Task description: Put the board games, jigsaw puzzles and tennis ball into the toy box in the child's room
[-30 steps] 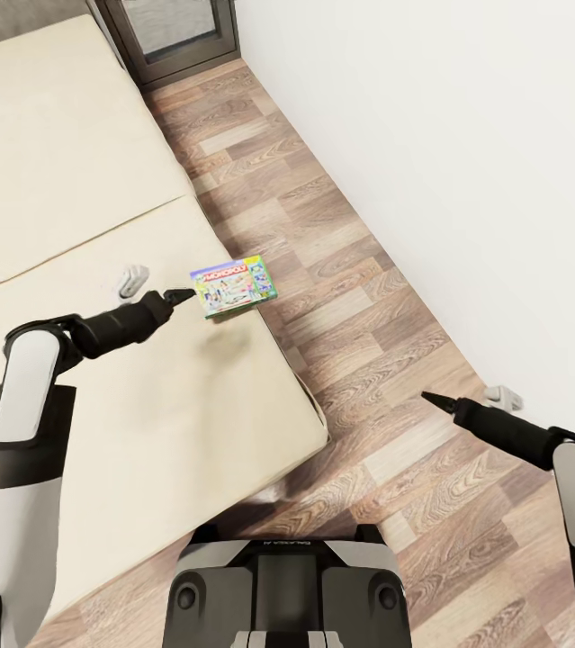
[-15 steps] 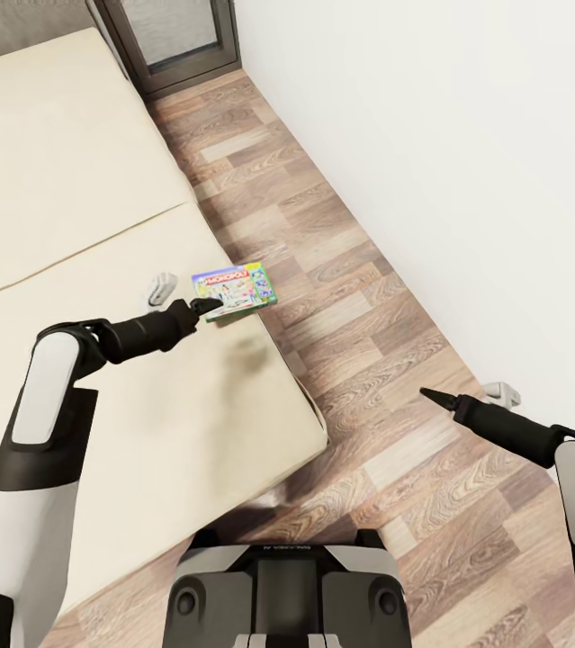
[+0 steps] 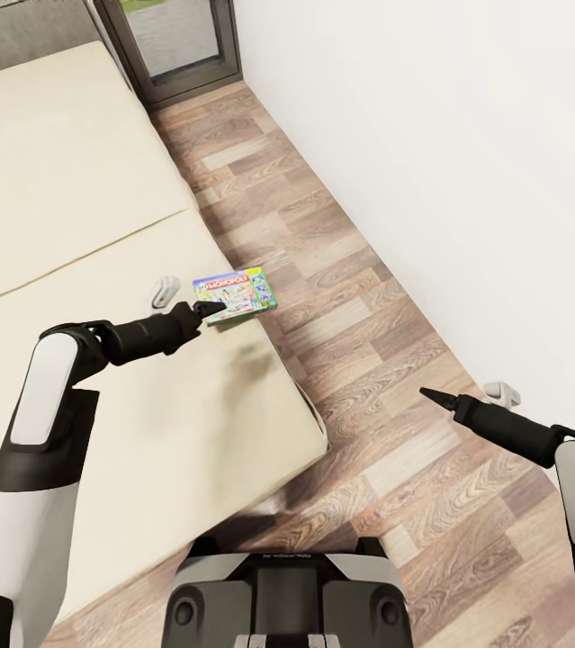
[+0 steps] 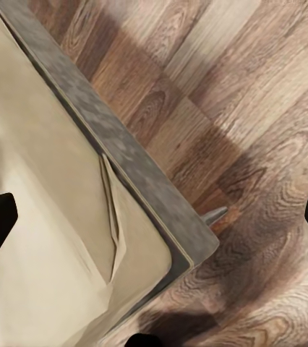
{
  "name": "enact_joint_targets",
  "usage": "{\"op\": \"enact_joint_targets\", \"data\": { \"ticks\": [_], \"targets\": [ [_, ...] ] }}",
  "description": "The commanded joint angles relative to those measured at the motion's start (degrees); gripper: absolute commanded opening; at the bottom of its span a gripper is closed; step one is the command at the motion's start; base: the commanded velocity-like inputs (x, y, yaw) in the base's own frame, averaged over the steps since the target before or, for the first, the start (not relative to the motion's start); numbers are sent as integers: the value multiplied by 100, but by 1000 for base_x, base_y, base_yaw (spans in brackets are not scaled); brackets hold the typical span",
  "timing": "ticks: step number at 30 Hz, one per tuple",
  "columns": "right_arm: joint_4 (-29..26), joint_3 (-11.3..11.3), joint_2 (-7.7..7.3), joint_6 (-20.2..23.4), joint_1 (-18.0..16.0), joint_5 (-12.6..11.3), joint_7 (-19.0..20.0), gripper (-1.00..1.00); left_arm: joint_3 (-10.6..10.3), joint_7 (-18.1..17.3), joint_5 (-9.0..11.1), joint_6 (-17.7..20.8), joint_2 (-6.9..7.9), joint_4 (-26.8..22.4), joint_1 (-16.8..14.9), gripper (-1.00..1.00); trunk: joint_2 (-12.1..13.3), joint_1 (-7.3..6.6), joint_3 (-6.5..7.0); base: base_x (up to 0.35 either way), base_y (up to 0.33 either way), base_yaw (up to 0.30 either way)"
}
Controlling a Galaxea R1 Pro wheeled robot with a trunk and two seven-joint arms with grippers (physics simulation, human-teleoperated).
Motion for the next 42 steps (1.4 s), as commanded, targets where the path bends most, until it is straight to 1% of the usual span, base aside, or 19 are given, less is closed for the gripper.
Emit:
{"op": "enact_joint_targets", "data": {
  "ticks": [1, 12, 14, 21, 27, 29, 30, 32, 33, 35, 36, 37, 38, 40, 41, 42],
  "targets": [
    [-1, -10, 0, 24, -5, 46, 57, 100, -8, 65, 67, 10, -7, -5, -4, 100, -44, 23, -12, 0, 0, 0],
    [25, -16, -3, 18, -58, 41, 57, 100, -36, 79, 109, 49, -83, -5, -28, 100, -485, 265, -108, 0, 0, 0],
    [40, -16, -3, 19, -91, 39, 57, 100, -41, 80, 116, 54, -122, -5, -37, 100, -565, 309, -126, 0, 0, 0],
    [58, -17, -4, 17, -146, 32, 65, 100, -44, 80, 123, 59, -183, -5, -34, 100, -846, 462, -187, 0, 0, 0],
    [64, -17, -4, 14, -175, 33, 72, 100, -44, 76, 137, 63, -209, -5, -19, 100, -1087, 594, -239, 0, 0, 0],
    [66, -17, -4, 13, -185, 34, 77, 100, -48, 71, 224, 69, -244, -5, -12, 100, -1167, 638, -256, 0, 0, 0],
    [66, -17, -4, 13, -185, 34, 77, 100, -48, 71, 224, 69, -244, -5, -12, 100, -1207, 660, -265, 0, 0, 0],
    [67, -21, -6, 11, -192, 32, 80, 100, -56, 68, 411, 76, -305, -5, -8, 100, -1287, 704, -283, 0, 0, 0],
    [67, -21, -6, 11, -192, 32, 80, 100, -56, 68, 411, 76, -305, -5, -8, 100, -1327, 726, -291, 0, 0, 0],
    [68, -23, -8, 9, -196, 27, 81, 100, -64, 67, 597, 83, -367, -5, 0, 100, -1408, 770, -309, 0, 0, 0],
    [68, -23, -8, 9, -196, 27, 81, 100, -64, 67, 597, 83, -367, -5, 0, 100, -1448, 792, -317, 0, 0, 0],
    [69, -23, -7, 7, -198, 26, 82, 100, -68, 66, 667, 86, -396, -5, 7, 100, -1488, 814, -326, 0, 0, 0],
    [69, -23, -7, 7, -198, 26, 82, 100, -68, 66, 667, 86, -396, -5, 7, 100, -1528, 836, -335, 0, 0, 0],
    [69, -24, -6, 4, -200, 23, 83, 100, -77, 65, 779, 90, -450, -5, 32, 100, -1608, 880, -352, 0, 0, 0],
    [69, -24, -6, 4, -200, 23, 83, 100, -77, 65, 779, 90, -450, -5, 32, 100, -1648, 902, -361, 0, 0, 0],
    [69, -25, -6, 3, -203, 20, 83, 100, -79, 61, 830, 93, -475, -5, 50, 100, -1688, 924, -370, 0, 0, 0]
  ]
}}
